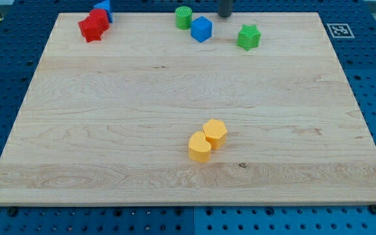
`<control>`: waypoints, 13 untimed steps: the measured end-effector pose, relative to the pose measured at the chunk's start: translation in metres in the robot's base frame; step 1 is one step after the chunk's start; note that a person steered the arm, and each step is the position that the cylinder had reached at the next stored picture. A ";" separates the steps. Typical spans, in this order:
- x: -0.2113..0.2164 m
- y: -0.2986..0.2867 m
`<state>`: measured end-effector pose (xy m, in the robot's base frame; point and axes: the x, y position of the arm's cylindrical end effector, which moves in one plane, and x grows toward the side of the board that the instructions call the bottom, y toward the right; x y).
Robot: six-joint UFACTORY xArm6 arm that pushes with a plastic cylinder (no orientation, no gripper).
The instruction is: Move the green star and the blue cube below the green circle
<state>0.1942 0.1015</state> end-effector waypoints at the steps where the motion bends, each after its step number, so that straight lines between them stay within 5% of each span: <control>1: 0.025 0.050; 3: 0.089 0.079; 5: 0.103 0.053; 13: 0.077 -0.064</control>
<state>0.2707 0.0371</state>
